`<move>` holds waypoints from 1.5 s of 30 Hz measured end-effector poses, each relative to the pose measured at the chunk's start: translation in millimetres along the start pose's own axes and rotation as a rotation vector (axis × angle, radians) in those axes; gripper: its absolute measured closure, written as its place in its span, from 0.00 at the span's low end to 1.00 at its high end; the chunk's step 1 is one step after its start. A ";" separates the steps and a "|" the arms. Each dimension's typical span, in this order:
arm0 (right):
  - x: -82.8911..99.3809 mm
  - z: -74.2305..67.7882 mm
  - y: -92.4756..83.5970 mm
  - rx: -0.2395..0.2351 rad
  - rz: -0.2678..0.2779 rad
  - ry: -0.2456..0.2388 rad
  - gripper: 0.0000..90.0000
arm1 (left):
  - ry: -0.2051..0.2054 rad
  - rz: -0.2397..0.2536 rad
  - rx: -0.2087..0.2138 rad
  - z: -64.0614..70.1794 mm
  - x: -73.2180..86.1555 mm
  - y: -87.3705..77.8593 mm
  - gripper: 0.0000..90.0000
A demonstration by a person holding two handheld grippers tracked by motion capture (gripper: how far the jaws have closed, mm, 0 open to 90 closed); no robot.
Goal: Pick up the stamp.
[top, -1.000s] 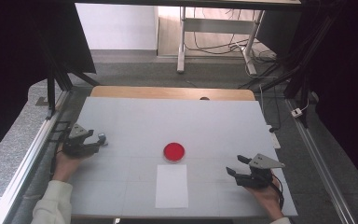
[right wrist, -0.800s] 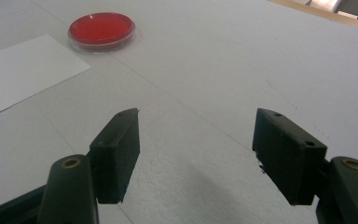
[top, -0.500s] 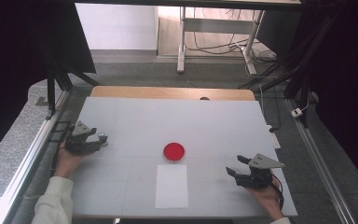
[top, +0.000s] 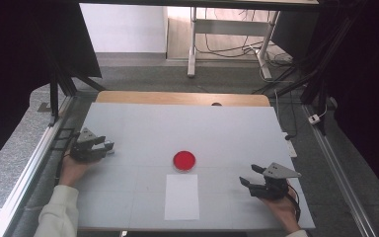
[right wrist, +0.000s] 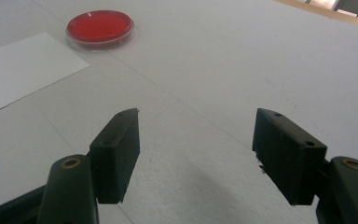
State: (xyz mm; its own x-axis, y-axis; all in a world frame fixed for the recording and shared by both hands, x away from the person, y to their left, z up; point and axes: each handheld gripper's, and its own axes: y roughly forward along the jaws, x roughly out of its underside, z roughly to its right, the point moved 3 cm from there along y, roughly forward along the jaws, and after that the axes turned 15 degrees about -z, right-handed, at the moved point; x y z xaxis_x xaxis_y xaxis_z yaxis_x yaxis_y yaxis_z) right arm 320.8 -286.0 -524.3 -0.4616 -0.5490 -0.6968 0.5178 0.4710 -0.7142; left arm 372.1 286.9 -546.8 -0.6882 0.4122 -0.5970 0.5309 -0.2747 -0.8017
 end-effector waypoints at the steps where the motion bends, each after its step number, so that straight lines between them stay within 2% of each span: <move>1: 0.0 -0.1 0.1 0.000 0.001 0.000 0.35 | 0.006 -0.001 0.000 0.4 -0.2 0.4 0.59; 4: 0.1 -0.1 0.2 0.000 0.000 0.000 0.35 | 0.011 0.001 -0.001 1.0 -0.5 1.2 0.60; 14: 0.5 0.5 -0.5 0.004 -0.006 -0.001 0.35 | 0.042 0.005 0.008 3.1 -0.4 2.6 0.71; 17: 0.6 0.5 -0.5 0.006 -0.007 -0.002 0.35 | 0.059 0.008 0.008 4.6 -0.5 2.4 0.72; 22: 0.8 0.5 -0.7 0.008 -0.008 -0.002 0.35 | 0.062 0.008 0.015 4.3 0.6 1.2 0.73; 27: 1.1 1.0 -0.7 0.009 -0.008 -0.003 0.35 | 0.070 0.009 0.002 5.0 1.0 0.3 0.74; 35: 1.3 1.1 -0.8 0.013 -0.008 -0.002 0.35 | 0.051 0.022 0.014 5.8 -0.4 -2.5 0.74; 45: 1.0 0.9 -1.2 0.015 -0.002 -0.003 0.35 | 0.017 0.055 0.049 8.5 -4.4 -9.0 0.74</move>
State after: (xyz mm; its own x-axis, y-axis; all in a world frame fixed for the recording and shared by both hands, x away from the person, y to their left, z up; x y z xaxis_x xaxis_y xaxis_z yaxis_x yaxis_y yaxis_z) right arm 320.4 -287.8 -524.0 -0.4605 -0.5523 -0.6949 0.5279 0.4590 -0.7146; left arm 366.1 280.2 -537.2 -0.6500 0.4097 -0.6400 0.5424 -0.3397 -0.7683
